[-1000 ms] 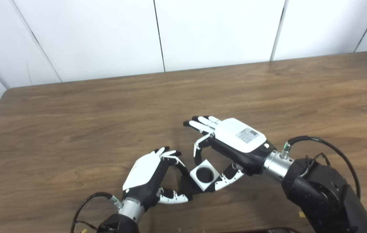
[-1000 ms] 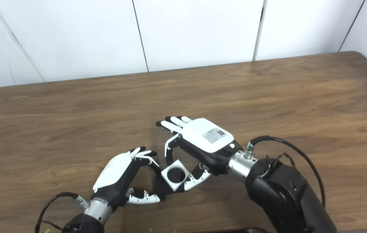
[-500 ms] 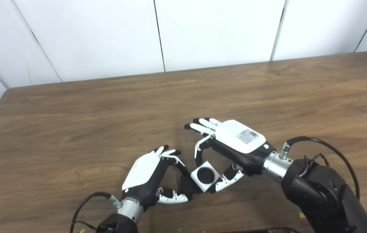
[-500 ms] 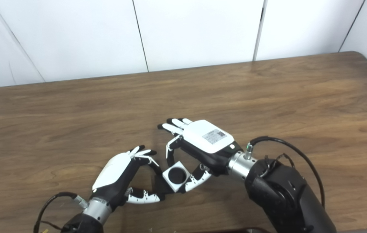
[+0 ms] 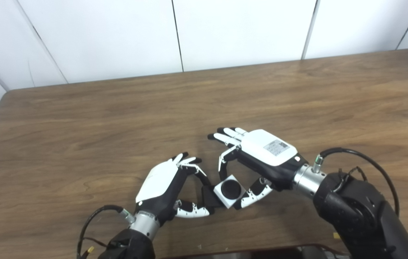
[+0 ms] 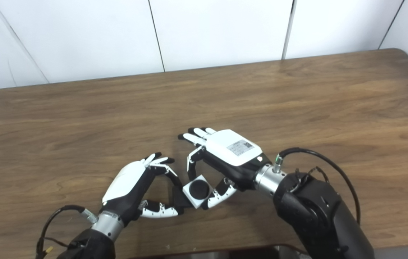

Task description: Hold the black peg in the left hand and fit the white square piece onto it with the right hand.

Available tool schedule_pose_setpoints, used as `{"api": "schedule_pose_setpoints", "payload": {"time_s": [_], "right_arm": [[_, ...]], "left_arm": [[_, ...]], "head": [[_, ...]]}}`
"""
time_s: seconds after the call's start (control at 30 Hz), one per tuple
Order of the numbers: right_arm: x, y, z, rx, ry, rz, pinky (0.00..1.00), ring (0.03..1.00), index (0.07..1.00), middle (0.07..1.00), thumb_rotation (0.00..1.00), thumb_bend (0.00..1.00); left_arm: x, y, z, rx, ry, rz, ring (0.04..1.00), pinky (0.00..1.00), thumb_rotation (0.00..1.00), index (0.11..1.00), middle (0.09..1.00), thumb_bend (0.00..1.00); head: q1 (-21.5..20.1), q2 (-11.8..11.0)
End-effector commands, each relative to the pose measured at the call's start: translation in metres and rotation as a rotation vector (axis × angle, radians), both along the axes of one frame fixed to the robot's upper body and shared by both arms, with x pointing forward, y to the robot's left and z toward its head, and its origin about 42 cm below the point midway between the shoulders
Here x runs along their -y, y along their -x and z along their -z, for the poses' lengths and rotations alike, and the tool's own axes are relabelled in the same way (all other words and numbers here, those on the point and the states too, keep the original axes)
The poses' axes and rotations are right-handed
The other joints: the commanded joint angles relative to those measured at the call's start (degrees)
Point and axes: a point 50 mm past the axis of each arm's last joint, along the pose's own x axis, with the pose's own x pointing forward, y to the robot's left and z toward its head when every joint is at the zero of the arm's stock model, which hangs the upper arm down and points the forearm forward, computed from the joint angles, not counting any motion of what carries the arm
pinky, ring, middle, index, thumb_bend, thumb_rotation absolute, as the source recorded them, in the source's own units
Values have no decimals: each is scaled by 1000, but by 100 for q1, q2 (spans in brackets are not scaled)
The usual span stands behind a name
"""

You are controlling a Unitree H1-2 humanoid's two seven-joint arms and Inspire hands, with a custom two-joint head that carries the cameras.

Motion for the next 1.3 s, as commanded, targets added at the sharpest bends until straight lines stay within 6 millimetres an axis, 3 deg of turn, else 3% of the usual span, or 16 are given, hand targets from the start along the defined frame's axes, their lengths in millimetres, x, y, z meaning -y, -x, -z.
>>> {"api": "schedule_pose_setpoints", "payload": {"time_s": [0.0, 0.1, 0.17, 0.33, 0.97, 1.07, 1.27], "right_arm": [[-1, -3, -8, 63, -13, -5, 993, 1000, 494, 965, 152, 524], [0, -3, -7, 61, -10, -1, 986, 1000, 495, 965, 154, 524], [0, -3, -7, 56, -10, 2, 982, 1000, 637, 965, 252, 815], [0, -2, -6, 45, -12, 11, 983, 1000, 664, 962, 294, 910], [5, -3, -8, 32, -12, 16, 984, 1000, 644, 956, 303, 930], [6, -3, -9, 34, -5, 16, 985, 1000, 642, 957, 302, 922], [8, -4, -10, 32, -8, 19, 990, 1000, 642, 956, 295, 920]], "left_arm": [[1, -2, -14, 63, 24, -13, 987, 1000, 63, 494, 886, 498], [1, -2, -14, 64, 28, -14, 986, 1000, 64, 493, 885, 498], [1, -2, -14, 65, 24, -13, 983, 1000, 65, 494, 885, 498], [2, -2, -13, 59, 15, -9, 984, 1000, 65, 494, 883, 498], [6, -2, -8, 42, -59, 12, 951, 986, 74, 497, 861, 508], [6, -2, -7, 36, -64, 15, 947, 965, 155, 652, 859, 658], [5, -3, -3, 16, -85, 13, 956, 961, 148, 697, 862, 702]], "head": [[-4, 8], [0, 1], [0, 1], [5, -16], [63, -66], [71, -80], [81, -91]]}}
